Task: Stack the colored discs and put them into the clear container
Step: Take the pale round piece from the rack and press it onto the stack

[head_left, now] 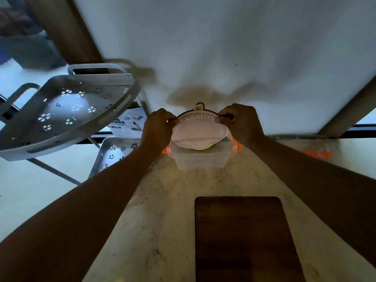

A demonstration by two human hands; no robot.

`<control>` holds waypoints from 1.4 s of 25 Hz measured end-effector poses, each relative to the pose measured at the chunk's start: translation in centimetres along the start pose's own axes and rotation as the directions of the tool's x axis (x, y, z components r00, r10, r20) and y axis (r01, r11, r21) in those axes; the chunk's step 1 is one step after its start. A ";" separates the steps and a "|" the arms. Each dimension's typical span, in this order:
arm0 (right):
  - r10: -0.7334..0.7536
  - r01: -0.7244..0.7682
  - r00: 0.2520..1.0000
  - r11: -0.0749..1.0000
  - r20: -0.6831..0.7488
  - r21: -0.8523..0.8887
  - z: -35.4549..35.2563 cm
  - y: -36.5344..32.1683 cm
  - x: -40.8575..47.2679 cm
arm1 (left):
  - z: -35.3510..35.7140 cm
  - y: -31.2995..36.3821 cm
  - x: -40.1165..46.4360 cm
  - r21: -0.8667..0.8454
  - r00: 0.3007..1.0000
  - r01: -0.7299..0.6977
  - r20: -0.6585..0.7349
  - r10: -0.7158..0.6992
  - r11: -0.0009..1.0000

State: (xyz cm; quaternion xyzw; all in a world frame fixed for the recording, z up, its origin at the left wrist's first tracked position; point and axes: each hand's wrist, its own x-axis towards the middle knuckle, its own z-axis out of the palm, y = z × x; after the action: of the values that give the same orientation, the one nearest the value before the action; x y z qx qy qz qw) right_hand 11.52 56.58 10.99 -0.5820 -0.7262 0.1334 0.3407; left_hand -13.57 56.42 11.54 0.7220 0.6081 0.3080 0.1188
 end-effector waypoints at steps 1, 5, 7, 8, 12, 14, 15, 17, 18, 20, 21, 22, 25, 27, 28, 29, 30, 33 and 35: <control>0.002 -0.002 1.000 1.000 0.012 -0.010 0.7 0.5 0.2 | 0.6 -0.6 0.2 0.011 1.000 0.001 0.005 -0.002 1.000; 0.018 -0.017 0.999 0.999 0.051 -0.031 2.7 2.4 0.7 | 2.8 -2.5 1.1 0.103 0.999 -0.006 0.039 0.002 0.995; 0.024 -0.022 0.999 0.999 0.047 -0.049 3.5 3.3 0.7 | 4.0 -3.1 1.3 0.128 0.997 -0.004 0.072 -0.006 0.992; 0.030 -0.027 0.999 0.998 0.045 -0.061 3.9 3.6 0.7 | 4.5 -3.4 1.4 0.132 0.997 -0.001 0.079 -0.009 0.991; 0.036 -0.033 0.999 0.997 0.037 -0.074 4.6 4.4 1.6 | 5.7 -3.7 2.2 0.111 0.999 0.009 0.047 -0.014 0.994; 0.028 -0.024 0.999 0.995 0.035 -0.098 4.8 4.8 2.0 | 6.0 -4.0 2.6 0.107 0.999 0.016 0.033 -0.019 0.994; 0.021 -0.017 0.999 0.993 0.030 -0.113 4.9 5.0 2.1 | 6.2 -4.1 2.7 0.110 0.999 0.014 0.028 -0.018 0.994; 0.000 0.001 1.000 0.991 0.005 -0.134 5.2 5.3 2.2 | 6.4 -4.1 2.9 0.104 1.000 0.014 0.016 -0.015 0.995; -0.005 0.003 1.000 0.991 -0.009 -0.137 5.3 5.4 2.3 | 6.4 -4.1 3.0 0.097 1.000 0.020 0.009 -0.021 0.995; 0.005 -0.008 1.000 0.990 -0.023 -0.141 5.6 5.6 2.4 | 6.6 -4.1 3.3 0.097 0.999 0.038 0.000 -0.038 0.995; 0.011 -0.015 0.999 0.990 -0.031 -0.142 5.7 5.8 2.3 | 6.6 -4.1 3.3 0.104 0.999 0.044 0.004 -0.045 0.994; 0.015 -0.020 0.999 0.990 -0.036 -0.143 5.7 5.9 2.2 | 6.7 -4.0 3.2 0.116 0.999 0.042 0.011 -0.044 0.992; 0.016 -0.021 0.999 0.988 -0.036 -0.156 6.0 5.7 1.9 | 7.0 -4.1 3.2 0.150 0.999 0.036 0.023 -0.040 0.988; 0.003 -0.010 0.999 0.983 -0.039 -0.183 6.1 5.5 2.0 | 7.3 -4.3 3.0 0.146 0.999 0.036 0.013 -0.038 0.989; -0.003 -0.005 0.999 0.981 -0.040 -0.196 6.2 5.4 2.0 | 7.3 -4.4 3.0 0.147 0.999 0.033 0.007 -0.034 0.989; -0.005 -0.004 0.999 0.980 -0.042 -0.200 6.3 5.4 2.0 | 7.5 -4.4 3.0 0.153 1.000 0.029 0.000 -0.029 0.988; -0.004 -0.005 0.999 0.980 -0.048 -0.197 6.3 5.4 2.0 | 7.6 -4.4 3.0 0.162 1.000 0.025 -0.006 -0.024 0.986; -0.003 -0.011 0.998 0.977 -0.063 -0.212 6.4 5.4 2.0 | 7.8 -4.4 3.0 0.190 1.000 0.001 0.003 -0.002 0.982; -0.006 -0.009 0.998 0.971 -0.063 -0.240 6.5 5.4 2.0 | 7.8 -4.7 3.1 0.195 0.999 -0.031 0.016 0.029 0.980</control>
State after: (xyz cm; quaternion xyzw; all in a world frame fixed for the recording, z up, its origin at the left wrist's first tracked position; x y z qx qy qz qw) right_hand 11.17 61.26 3.73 -0.6233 -0.7254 0.0263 0.2907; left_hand -12.48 62.09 3.81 0.7414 0.6236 0.2436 0.0467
